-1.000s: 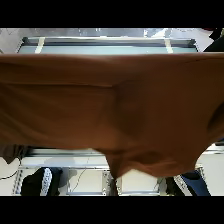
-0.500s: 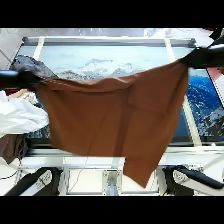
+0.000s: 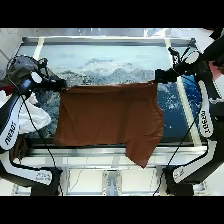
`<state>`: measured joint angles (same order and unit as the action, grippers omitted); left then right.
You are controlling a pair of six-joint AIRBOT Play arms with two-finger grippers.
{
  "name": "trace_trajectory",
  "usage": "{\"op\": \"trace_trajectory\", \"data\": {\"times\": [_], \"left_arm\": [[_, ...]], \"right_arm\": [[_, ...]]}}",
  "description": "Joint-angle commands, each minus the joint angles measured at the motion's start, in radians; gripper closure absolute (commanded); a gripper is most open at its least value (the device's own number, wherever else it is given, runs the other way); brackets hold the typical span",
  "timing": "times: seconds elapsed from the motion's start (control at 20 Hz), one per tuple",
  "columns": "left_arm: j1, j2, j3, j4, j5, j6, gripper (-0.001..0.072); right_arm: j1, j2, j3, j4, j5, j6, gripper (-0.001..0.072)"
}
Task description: Fold the shirts.
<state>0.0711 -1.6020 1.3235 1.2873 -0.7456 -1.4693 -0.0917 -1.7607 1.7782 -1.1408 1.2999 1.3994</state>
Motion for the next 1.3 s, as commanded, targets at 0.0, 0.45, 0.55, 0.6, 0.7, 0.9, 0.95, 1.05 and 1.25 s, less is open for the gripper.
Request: {"op": "trace_trajectory", "data": {"times": [0.0, 0.45, 0.55, 0.6, 0.7, 0.9, 0.95, 1.05, 1.25], "left_arm": [[0.001, 0.016, 0.000, 0.022, 0.058, -0.030, 0.0697], [-0.001, 0.128, -0.096, 0.023, -0.309, 0.071, 0.0697], [-0.001, 0.128, -0.142, 0.023, -0.304, 0.072, 0.0697], [-0.001, 0.128, -0.157, 0.022, -0.296, 0.071, 0.0697], [-0.002, 0.127, -0.178, 0.022, -0.279, 0.071, 0.0697], [-0.003, 0.126, -0.188, 0.022, -0.269, 0.071, 0.0697], [-0.003, 0.126, -0.188, 0.018, -0.269, 0.071, 0.0684], [-0.003, 0.132, -0.187, -0.004, -0.269, 0.070, 0.0149], [0.008, 0.258, -0.195, -0.083, -0.326, 0.066, 0.0000]], "right_arm": [[-0.002, -0.013, 0.046, -0.058, 0.091, -0.005, 0.0697], [0.005, 0.140, -0.179, -0.113, 0.252, -0.051, 0.0698], [0.005, 0.157, -0.316, -0.114, 0.223, -0.051, 0.0698], [0.005, 0.161, -0.377, -0.113, 0.182, -0.051, 0.0698], [0.005, 0.159, -0.463, -0.097, 0.096, -0.051, 0.0698], [0.005, 0.158, -0.503, -0.081, 0.002, -0.050, 0.0697], [0.005, 0.159, -0.503, -0.075, 0.001, -0.050, 0.0685], [0.005, 0.161, -0.492, -0.064, 0.055, -0.050, 0.0390], [-0.016, 0.240, -0.426, -0.161, 0.235, -0.055, 0.0340]]}}
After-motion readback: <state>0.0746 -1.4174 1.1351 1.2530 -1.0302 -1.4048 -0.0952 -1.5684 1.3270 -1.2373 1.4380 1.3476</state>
